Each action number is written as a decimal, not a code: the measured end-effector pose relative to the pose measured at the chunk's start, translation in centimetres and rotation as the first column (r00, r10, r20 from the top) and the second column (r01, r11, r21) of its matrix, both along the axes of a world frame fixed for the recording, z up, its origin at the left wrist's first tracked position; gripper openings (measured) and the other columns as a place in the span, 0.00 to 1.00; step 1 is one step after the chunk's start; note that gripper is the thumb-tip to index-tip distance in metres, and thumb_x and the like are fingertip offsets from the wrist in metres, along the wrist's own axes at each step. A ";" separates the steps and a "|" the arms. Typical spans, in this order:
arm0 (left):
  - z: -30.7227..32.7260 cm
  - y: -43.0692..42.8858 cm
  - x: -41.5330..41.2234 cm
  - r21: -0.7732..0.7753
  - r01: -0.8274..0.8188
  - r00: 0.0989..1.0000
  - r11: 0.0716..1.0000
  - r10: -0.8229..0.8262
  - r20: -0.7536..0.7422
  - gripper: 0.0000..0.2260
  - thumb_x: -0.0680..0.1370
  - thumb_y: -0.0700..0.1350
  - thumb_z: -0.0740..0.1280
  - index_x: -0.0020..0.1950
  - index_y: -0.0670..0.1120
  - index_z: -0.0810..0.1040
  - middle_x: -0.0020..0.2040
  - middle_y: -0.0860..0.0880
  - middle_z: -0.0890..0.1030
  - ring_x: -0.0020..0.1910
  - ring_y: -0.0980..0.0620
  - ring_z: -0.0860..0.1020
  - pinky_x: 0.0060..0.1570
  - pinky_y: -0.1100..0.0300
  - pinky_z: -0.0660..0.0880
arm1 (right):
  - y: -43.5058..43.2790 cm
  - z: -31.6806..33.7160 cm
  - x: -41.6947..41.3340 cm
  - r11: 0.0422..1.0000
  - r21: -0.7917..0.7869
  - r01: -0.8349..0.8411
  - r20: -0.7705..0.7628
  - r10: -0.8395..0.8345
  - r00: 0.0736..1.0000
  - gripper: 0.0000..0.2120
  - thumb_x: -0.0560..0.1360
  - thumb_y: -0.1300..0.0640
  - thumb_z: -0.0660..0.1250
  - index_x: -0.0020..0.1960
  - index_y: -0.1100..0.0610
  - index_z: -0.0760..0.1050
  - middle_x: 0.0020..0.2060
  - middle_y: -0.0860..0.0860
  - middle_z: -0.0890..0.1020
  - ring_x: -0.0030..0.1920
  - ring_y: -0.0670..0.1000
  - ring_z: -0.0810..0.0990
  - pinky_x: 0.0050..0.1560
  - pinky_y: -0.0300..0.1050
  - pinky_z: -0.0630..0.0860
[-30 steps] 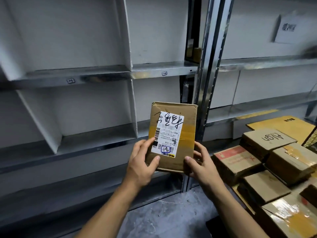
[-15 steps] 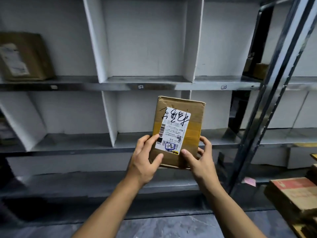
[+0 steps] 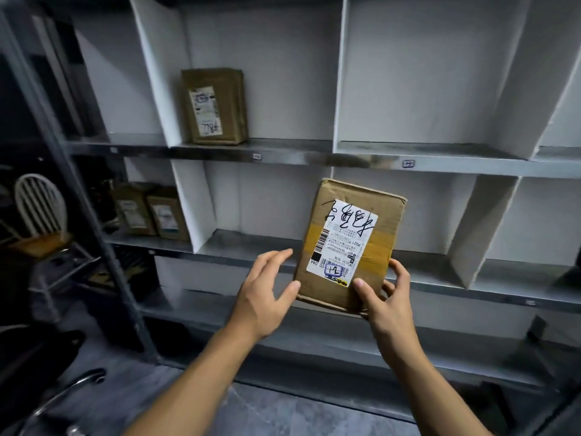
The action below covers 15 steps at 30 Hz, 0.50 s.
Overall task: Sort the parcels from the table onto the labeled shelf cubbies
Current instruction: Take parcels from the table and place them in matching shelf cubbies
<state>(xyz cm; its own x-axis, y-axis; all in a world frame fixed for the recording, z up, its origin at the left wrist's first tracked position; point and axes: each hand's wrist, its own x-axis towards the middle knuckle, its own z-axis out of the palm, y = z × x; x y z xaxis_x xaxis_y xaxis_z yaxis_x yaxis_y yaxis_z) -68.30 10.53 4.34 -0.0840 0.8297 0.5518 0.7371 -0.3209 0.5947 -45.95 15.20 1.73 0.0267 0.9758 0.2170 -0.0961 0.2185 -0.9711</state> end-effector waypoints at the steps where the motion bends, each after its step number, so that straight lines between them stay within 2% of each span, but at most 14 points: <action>1: 0.0 -0.2 -1.7 -0.017 -0.029 0.999 0.999 0.029 -0.020 0.24 0.77 0.52 0.67 0.72 0.52 0.69 0.67 0.54 0.70 0.64 0.57 0.70 0.61 0.64 0.66 | 0.1 -0.1 -1.5 1.000 0.005 -0.012 0.003 0.012 1.000 0.29 0.73 0.49 0.75 0.58 0.22 0.62 0.59 0.44 0.76 0.60 0.50 0.79 0.54 0.53 0.82; 5: 0.0 -1.0 -7.4 -0.088 -0.134 0.985 0.987 0.122 -0.125 0.24 0.78 0.52 0.67 0.73 0.52 0.68 0.68 0.53 0.70 0.66 0.55 0.68 0.65 0.58 0.66 | 0.5 -0.5 -6.2 0.998 -0.022 -0.054 0.020 0.055 0.998 0.31 0.73 0.47 0.74 0.67 0.30 0.61 0.62 0.46 0.76 0.62 0.50 0.78 0.57 0.55 0.81; 10: 0.4 -0.5 -11.8 -0.144 -0.222 0.937 0.964 0.170 -0.306 0.25 0.78 0.56 0.63 0.74 0.55 0.64 0.68 0.55 0.68 0.67 0.53 0.66 0.67 0.55 0.64 | 1.8 -0.3 -9.9 0.997 -0.039 -0.068 0.024 0.069 0.997 0.33 0.70 0.44 0.75 0.68 0.31 0.61 0.59 0.42 0.75 0.61 0.50 0.78 0.57 0.55 0.81; 15: 1.3 1.8 -14.9 -0.100 -0.254 0.923 0.962 0.210 -0.323 0.25 0.78 0.56 0.63 0.74 0.56 0.63 0.68 0.55 0.68 0.67 0.53 0.66 0.66 0.53 0.68 | 5.2 0.4 -12.5 0.996 -0.016 -0.087 0.041 0.087 0.995 0.31 0.74 0.49 0.74 0.67 0.30 0.60 0.58 0.39 0.75 0.62 0.50 0.78 0.58 0.57 0.81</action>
<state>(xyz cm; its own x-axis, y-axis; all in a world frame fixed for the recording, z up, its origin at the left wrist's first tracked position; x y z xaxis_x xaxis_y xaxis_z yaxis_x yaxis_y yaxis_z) -83.18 12.30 5.64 -0.1285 0.8767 0.4635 0.9339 -0.0502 0.3539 -58.49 20.37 2.12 -0.0674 0.9770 0.2022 -0.0734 0.1973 -0.9776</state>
